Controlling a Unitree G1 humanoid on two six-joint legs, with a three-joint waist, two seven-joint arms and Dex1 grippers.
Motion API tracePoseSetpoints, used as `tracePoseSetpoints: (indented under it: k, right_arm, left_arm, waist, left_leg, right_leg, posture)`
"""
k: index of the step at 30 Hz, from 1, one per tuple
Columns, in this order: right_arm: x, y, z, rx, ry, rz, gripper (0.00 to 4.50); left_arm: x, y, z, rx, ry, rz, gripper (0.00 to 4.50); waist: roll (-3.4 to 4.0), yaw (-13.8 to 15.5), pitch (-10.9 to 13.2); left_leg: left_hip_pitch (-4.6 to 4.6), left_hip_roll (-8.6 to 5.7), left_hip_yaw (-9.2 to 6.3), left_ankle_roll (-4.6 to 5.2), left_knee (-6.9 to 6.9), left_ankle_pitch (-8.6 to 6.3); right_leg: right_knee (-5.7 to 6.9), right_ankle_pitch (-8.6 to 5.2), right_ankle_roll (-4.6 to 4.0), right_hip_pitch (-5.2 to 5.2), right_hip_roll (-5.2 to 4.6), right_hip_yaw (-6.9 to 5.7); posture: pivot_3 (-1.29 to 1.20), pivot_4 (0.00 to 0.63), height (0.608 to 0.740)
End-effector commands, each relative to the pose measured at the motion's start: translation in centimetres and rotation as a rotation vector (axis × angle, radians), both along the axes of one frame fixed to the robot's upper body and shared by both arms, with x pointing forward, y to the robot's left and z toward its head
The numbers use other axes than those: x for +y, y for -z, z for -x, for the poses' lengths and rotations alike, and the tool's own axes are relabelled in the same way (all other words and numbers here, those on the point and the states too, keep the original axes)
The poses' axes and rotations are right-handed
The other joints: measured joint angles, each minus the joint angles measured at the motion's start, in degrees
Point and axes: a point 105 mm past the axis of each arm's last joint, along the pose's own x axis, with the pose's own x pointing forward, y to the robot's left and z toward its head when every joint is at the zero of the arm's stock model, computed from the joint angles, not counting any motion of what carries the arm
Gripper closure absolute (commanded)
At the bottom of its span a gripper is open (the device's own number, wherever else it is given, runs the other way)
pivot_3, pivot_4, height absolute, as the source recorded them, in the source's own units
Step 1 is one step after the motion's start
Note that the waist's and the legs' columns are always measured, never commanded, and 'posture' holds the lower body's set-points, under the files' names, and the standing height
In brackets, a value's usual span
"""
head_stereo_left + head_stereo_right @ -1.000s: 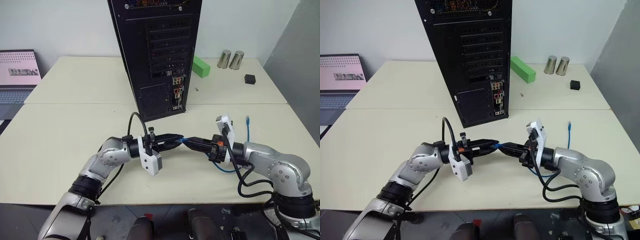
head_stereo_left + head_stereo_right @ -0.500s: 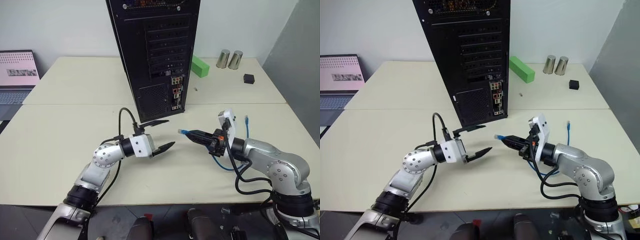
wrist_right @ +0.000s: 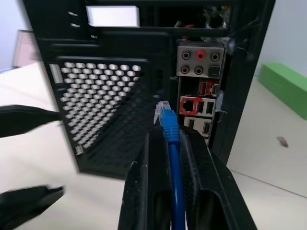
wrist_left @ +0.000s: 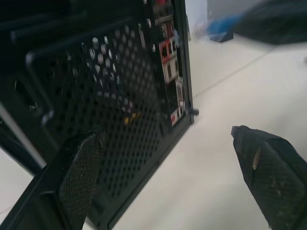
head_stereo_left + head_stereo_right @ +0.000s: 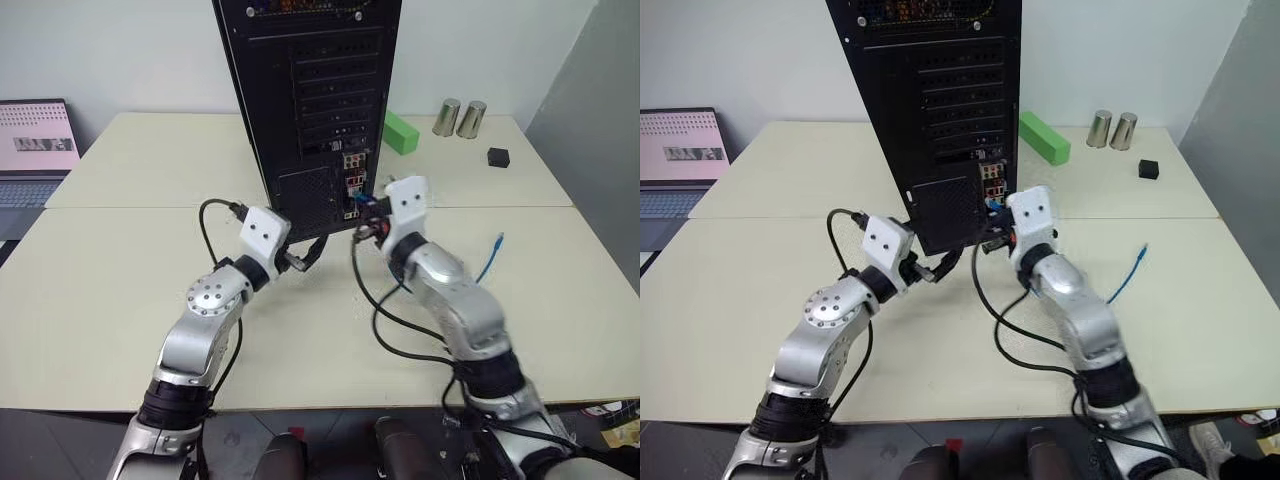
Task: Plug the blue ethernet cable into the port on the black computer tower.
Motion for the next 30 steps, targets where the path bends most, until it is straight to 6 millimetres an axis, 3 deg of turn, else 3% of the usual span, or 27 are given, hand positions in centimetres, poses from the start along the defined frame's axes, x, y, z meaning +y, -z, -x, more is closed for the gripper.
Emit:
tracePoseSetpoints:
  k: [1,9,30]
  right_arm:
    - [0.2,-1.8,-1.3,-0.083,0.062,-0.007,4.5]
    - [0.0,-1.9,-2.3,-0.089,0.119,-0.016,4.5]
    - [-0.6,-1.8,-0.6,-0.058,0.151,-0.025,4.5]
  left_arm:
    - [-0.5,-1.5,0.4,-0.04,-0.004,0.021,0.05]
    - [-0.7,-1.8,0.5,-0.03,-0.035,0.074,0.05]
    - [-1.6,-1.7,1.0,-0.024,-0.018,0.067,0.05]
  waist:
    - [0.0,0.0,0.0]
    - [0.0,-0.03,0.0]
    - [0.0,-0.02,0.0]
  left_leg:
    - [0.0,-0.01,0.01,0.0,0.0,0.0]
    - [0.0,-0.02,0.01,0.0,0.03,0.0]
    - [-0.06,0.0,-0.01,0.01,-0.01,0.0]
  right_leg:
    - [0.0,0.06,-0.11,-0.01,-0.01,0.01]
    - [0.04,0.06,-0.07,-0.03,-0.01,0.02]
    - [-0.01,0.07,-0.06,-0.07,0.0,0.0]
  posture:
    - [0.0,0.15,0.74]
    - [0.0,0.15,0.74]
    - [0.0,0.15,0.74]
